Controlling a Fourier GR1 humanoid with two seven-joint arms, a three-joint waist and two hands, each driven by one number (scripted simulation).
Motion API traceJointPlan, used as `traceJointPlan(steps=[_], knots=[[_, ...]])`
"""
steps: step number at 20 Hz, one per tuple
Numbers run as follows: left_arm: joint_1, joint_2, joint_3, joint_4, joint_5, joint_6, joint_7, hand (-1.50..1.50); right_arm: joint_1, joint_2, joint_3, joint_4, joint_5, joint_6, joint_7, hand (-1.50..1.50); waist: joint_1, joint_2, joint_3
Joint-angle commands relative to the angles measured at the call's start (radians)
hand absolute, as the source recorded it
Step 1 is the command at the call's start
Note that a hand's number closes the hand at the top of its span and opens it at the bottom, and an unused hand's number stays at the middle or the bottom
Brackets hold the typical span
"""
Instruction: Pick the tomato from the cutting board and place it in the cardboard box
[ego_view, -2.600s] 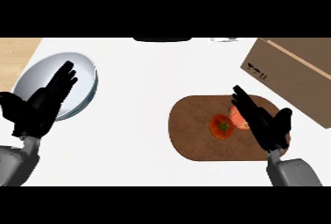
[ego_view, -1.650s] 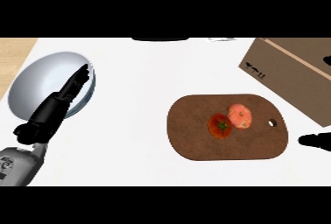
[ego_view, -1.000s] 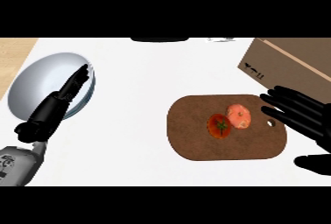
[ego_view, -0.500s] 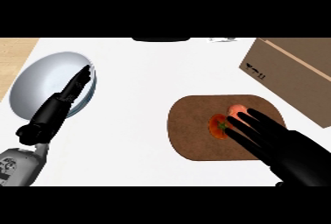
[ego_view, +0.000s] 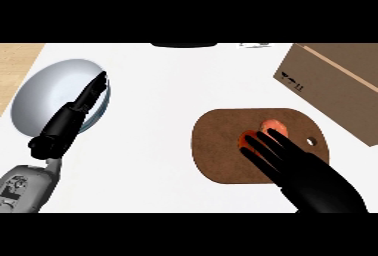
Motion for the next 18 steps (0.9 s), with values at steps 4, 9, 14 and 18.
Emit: traceJointPlan(steps=[4, 9, 14, 18], knots=[[0.050, -0.007, 0.082, -0.028, -0.016, -0.095, -0.018, 0.00, -0.041, 0.078, -0.039, 0.079, 0.079, -0.015, -0.031, -1.50, 0.002, 0.000, 0.000], [0.014, -0.065, 0.085, -0.023, -0.067, -0.098, 0.026, 0.00, -0.053, 0.164, 0.026, 0.212, 0.194, -0.089, -0.027, -1.50, 0.002, 0.000, 0.000], [0.038, -0.076, 0.140, -0.007, -0.089, -0.120, -0.006, 0.00, -0.087, 0.177, -0.014, 0.236, 0.242, -0.056, -0.030, -1.50, 0.001, 0.000, 0.000], [-0.009, -0.133, 0.121, 0.010, -0.138, -0.117, 0.025, 0.00, -0.073, 0.202, -0.041, 0.313, 0.264, -0.137, -0.072, -1.50, 0.000, 0.001, 0.000]])
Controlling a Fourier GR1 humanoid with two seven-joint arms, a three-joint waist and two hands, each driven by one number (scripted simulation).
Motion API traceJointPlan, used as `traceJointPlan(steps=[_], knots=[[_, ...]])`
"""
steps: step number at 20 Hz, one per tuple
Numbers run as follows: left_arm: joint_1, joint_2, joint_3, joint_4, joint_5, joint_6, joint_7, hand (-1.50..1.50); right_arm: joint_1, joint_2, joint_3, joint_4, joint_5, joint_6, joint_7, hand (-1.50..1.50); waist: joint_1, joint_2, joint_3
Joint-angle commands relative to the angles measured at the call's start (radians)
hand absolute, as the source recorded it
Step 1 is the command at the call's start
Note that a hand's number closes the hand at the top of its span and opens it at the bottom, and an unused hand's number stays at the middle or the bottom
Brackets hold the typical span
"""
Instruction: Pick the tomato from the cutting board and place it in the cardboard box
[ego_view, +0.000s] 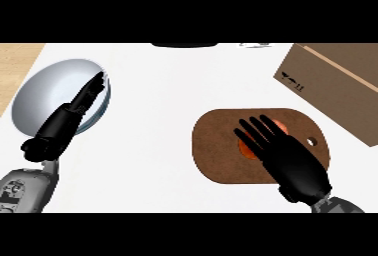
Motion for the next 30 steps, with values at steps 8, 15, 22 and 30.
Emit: traceJointPlan(steps=[8, 15, 22, 30], knots=[[-0.011, -0.078, 0.046, 0.064, -0.072, -0.047, -0.043, 0.00, -0.066, 0.103, -0.023, 0.141, 0.055, 0.006, -0.074, -1.50, 0.000, 0.000, 0.000], [-0.030, -0.047, 0.125, 0.070, -0.043, -0.127, -0.054, 0.00, -0.070, 0.143, -0.051, 0.272, 0.143, -0.106, -0.055, -1.50, 0.000, 0.001, 0.000], [0.087, -0.143, 0.037, -0.117, -0.126, -0.077, 0.034, 0.00, -0.093, 0.124, -0.121, 0.357, 0.127, -0.109, -0.136, -1.50, 0.003, -0.001, 0.000], [0.011, -0.124, 0.098, -0.030, -0.115, -0.110, 0.019, 0.00, -0.193, 0.154, -0.104, 0.491, 0.149, -0.294, -0.276, 1.50, 0.005, 0.002, 0.000]])
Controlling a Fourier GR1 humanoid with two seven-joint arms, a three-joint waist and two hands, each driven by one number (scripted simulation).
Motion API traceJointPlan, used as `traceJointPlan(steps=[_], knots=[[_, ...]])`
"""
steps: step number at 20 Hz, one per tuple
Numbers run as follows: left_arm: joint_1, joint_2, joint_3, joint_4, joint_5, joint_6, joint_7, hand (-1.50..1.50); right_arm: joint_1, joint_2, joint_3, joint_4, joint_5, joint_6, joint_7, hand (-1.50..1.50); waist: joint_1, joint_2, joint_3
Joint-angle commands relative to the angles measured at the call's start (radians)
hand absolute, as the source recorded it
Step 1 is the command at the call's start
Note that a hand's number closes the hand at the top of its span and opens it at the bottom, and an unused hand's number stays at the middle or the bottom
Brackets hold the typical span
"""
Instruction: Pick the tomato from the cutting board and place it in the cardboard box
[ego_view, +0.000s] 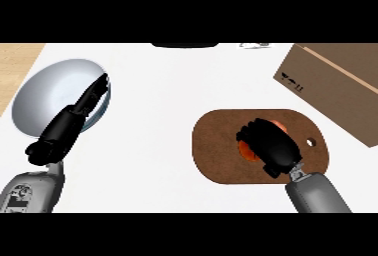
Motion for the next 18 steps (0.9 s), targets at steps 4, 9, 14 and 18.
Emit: traceJointPlan(steps=[4, 9, 14, 18], knots=[[-0.048, 0.011, 0.048, 0.032, 0.011, -0.023, 0.024, 0.00, 0.044, 0.018, 0.018, -0.021, 0.031, -0.176, -0.064, 1.50, -0.005, 0.004, 0.004], [0.030, -0.002, 0.027, 0.042, -0.029, -0.021, -0.086, 0.00, 0.033, 0.024, -0.006, 0.000, 0.012, -0.301, -0.135, 1.50, -0.001, 0.004, 0.004], [-0.016, -0.006, 0.022, 0.030, -0.011, -0.035, -0.033, 0.00, -0.236, 0.151, -0.214, 0.278, -0.160, -0.021, -0.012, 1.50, 0.034, 0.016, 0.005], [-0.025, -0.031, 0.020, 0.053, -0.017, -0.021, -0.034, 0.00, -0.454, 0.154, -0.308, 0.367, -0.218, 0.065, 0.021, 1.50, 0.017, 0.009, 0.004]])
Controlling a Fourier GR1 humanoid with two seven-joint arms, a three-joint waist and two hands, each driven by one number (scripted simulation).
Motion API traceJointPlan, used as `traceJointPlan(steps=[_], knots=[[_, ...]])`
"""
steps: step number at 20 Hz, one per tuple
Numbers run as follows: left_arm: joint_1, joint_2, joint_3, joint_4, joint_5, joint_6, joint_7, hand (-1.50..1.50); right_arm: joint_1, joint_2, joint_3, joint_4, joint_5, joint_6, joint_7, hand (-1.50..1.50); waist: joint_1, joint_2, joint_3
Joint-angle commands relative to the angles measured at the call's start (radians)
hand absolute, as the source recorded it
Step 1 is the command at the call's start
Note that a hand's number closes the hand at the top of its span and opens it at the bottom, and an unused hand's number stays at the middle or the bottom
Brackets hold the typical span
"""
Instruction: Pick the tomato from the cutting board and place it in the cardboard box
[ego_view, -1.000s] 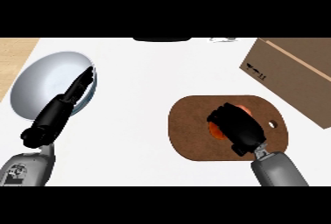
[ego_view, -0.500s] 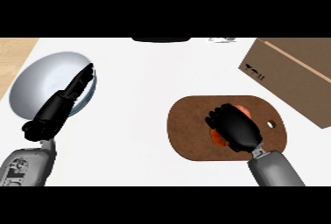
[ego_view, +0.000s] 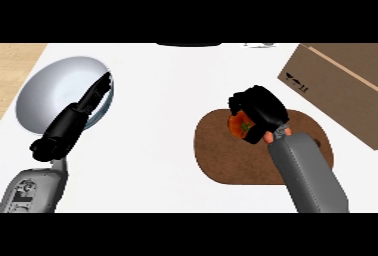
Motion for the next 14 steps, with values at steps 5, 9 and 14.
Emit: traceJointPlan(steps=[5, 9, 14], knots=[[0.008, 0.009, 0.024, -0.018, 0.002, -0.019, 0.016, 0.00, -0.217, -0.015, -0.099, 0.116, -0.018, -0.061, 0.021, 1.50, -0.011, -0.004, 0.001], [0.013, 0.002, 0.024, -0.029, 0.008, -0.015, 0.023, 0.00, -0.196, 0.006, -0.182, -0.083, -0.090, 0.012, 0.162, 1.50, -0.021, -0.009, 0.001], [0.040, 0.000, 0.011, -0.023, -0.036, 0.010, -0.014, 0.00, -0.282, -0.030, -0.373, -0.088, -0.172, -0.002, 0.318, 1.50, -0.021, -0.008, 0.001]])
